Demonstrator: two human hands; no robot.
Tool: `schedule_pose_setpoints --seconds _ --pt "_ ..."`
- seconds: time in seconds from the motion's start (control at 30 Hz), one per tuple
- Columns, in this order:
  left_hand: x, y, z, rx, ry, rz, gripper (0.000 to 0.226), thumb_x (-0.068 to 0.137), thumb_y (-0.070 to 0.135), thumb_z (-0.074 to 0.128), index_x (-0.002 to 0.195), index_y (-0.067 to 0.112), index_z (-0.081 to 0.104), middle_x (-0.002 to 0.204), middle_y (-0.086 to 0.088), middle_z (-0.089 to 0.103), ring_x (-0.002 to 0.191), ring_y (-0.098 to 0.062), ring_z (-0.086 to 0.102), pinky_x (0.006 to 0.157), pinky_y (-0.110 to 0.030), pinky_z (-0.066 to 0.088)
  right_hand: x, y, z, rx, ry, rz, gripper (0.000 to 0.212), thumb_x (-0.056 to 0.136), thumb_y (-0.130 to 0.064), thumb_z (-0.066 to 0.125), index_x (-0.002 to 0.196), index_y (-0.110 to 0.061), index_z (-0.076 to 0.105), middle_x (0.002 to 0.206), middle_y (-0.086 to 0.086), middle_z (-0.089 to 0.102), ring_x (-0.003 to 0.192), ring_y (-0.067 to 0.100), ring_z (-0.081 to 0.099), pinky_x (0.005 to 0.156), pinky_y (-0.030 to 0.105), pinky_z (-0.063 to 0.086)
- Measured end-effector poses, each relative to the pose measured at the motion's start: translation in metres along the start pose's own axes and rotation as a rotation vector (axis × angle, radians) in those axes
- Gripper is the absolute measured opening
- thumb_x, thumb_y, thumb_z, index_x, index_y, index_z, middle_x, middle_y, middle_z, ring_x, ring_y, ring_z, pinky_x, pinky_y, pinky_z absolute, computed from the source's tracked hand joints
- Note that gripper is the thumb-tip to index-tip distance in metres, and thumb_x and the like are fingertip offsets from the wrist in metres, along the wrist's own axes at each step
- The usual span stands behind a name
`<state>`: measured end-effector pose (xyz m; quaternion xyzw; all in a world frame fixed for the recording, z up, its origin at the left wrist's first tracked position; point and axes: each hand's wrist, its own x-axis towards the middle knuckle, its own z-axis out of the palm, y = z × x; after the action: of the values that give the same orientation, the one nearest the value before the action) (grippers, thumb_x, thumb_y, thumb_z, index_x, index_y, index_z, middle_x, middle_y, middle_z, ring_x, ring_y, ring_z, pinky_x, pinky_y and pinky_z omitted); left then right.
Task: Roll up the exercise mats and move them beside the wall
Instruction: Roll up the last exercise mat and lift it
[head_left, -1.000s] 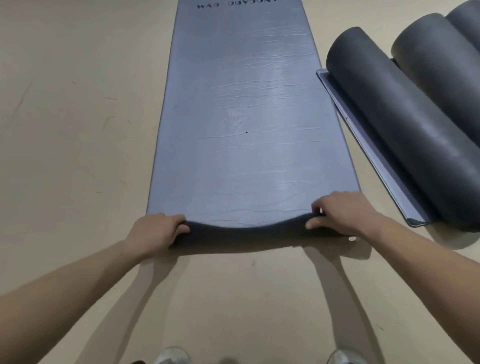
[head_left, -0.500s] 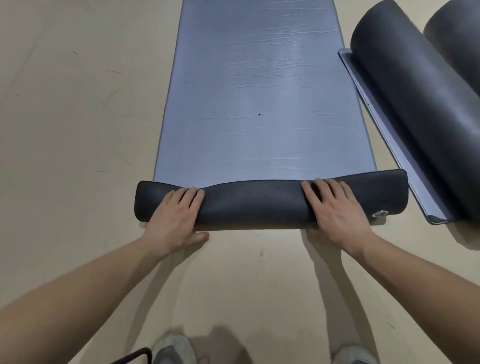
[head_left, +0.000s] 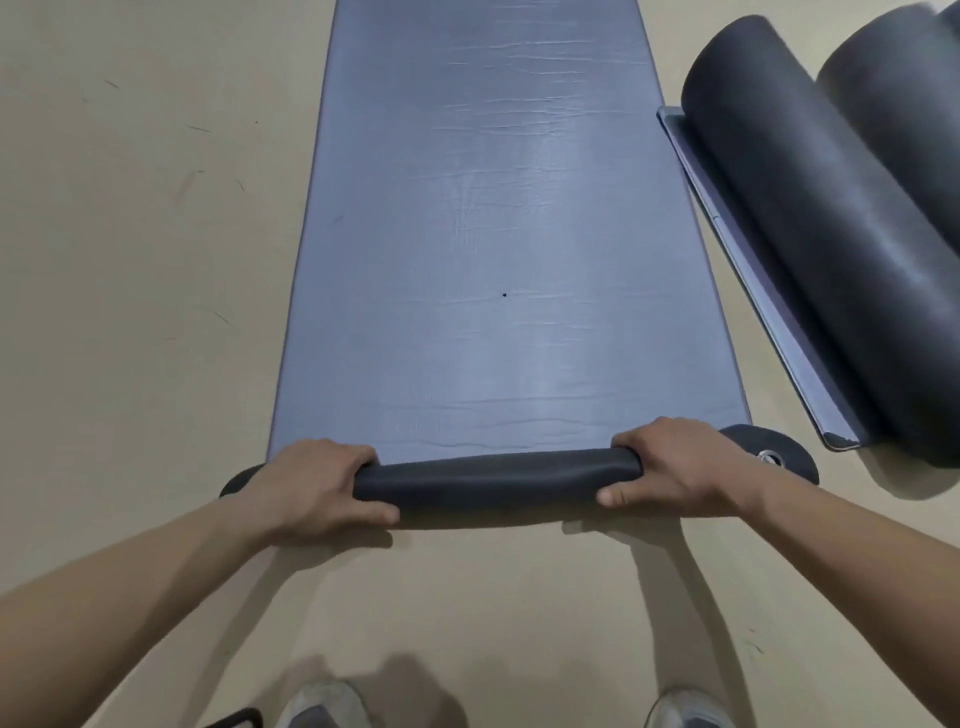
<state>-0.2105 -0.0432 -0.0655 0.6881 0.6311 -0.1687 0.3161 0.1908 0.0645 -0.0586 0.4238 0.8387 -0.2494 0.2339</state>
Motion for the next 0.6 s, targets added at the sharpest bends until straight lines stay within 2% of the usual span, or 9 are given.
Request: schedule_pose_setpoints --seconds 0.1,0.17,0.27,0.33,0.37,0.43,0.5,0.53,0.6 --pt "0.018 -0.004 -0.023 -0.104 -0.084 -0.035 0.096 0.035 0.112 0.034 0.082 0.033 0.06 0.079 0.011 0.065 0.075 -0.009 0.061 0.066 -0.032 0.046 0.002 0.005 0.0 0.056 0.03 0.022 0.065 0.071 -0.095 0.049 0.086 -0.032 0.054 0.078 -0.01 0.063 0.073 0.008 0.058 0.062 0.031 0.041" --pt "0.031 -0.006 -0.037 -0.19 -0.146 -0.049 0.108 0.023 0.113 0.037 0.084 0.03 0.069 0.082 0.01 0.071 0.079 -0.011 0.066 0.072 -0.033 0.051 0.003 0.009 0.002 0.079 0.071 0.018 0.071 0.068 -0.098 0.045 0.095 -0.033 0.051 0.08 -0.008 0.065 0.073 0.01 0.059 0.066 0.032 0.045" --pt "0.039 -0.004 -0.043 -0.247 -0.202 -0.094 0.115 0.016 0.112 0.045 0.088 0.028 0.074 0.087 0.009 0.075 0.083 -0.012 0.07 0.078 -0.033 0.055 0.009 0.013 -0.003 0.118 0.091 -0.015 0.063 0.074 -0.091 0.051 0.089 -0.03 0.052 0.077 -0.006 0.064 0.071 0.01 0.058 0.063 0.032 0.042" --pt "0.034 0.0 -0.043 -0.178 -0.173 -0.139 0.114 0.025 0.113 0.041 0.097 0.031 0.072 0.094 0.01 0.074 0.087 -0.012 0.068 0.079 -0.034 0.053 0.018 0.015 -0.012 0.169 0.044 -0.009 0.058 0.078 -0.087 0.055 0.082 -0.029 0.055 0.076 -0.005 0.064 0.073 0.01 0.059 0.065 0.033 0.043" --pt "0.03 0.003 -0.042 -0.104 -0.109 -0.15 0.109 0.038 0.111 0.041 0.108 0.032 0.069 0.102 0.01 0.072 0.093 -0.014 0.067 0.081 -0.035 0.052 0.024 0.015 -0.017 0.189 0.013 -0.003 0.058 0.078 -0.086 0.056 0.08 -0.028 0.058 0.077 -0.006 0.065 0.075 0.01 0.06 0.067 0.034 0.044" --pt "0.024 0.012 -0.025 0.044 0.176 -0.084 0.084 0.077 0.087 0.054 0.138 0.03 0.053 0.128 0.004 0.066 0.11 -0.024 0.064 0.089 -0.041 0.051 0.036 0.014 -0.029 0.235 -0.065 0.034 0.059 0.077 -0.086 0.056 0.082 -0.028 0.064 0.082 -0.008 0.068 0.079 0.012 0.062 0.072 0.035 0.046" --pt "0.016 0.025 0.007 0.201 0.511 0.125 0.063 0.098 0.056 0.05 0.151 0.026 0.036 0.143 -0.009 0.058 0.117 -0.037 0.061 0.094 -0.05 0.05 0.046 0.011 -0.04 0.253 -0.147 0.077 0.062 0.074 -0.088 0.052 0.086 -0.029 0.067 0.089 -0.008 0.069 0.084 0.013 0.063 0.077 0.035 0.047" --pt "0.012 0.03 0.021 0.292 0.566 0.171 0.066 0.098 0.056 0.044 0.154 0.024 0.032 0.146 -0.014 0.055 0.12 -0.041 0.059 0.097 -0.054 0.048 0.048 0.008 -0.044 0.223 -0.172 0.095 0.065 0.071 -0.091 0.048 0.088 -0.031 0.066 0.093 -0.008 0.069 0.086 0.013 0.063 0.08 0.036 0.048" --pt "0.014 0.034 0.032 0.399 0.432 0.12 0.094 0.088 0.077 0.039 0.161 0.02 0.02 0.156 -0.017 0.044 0.135 -0.042 0.048 0.11 -0.06 0.039 0.048 0.003 -0.044 0.018 -0.096 0.124 0.07 0.073 -0.094 0.038 0.101 -0.035 0.064 0.103 -0.006 0.067 0.096 0.017 0.061 0.086 0.039 0.046"
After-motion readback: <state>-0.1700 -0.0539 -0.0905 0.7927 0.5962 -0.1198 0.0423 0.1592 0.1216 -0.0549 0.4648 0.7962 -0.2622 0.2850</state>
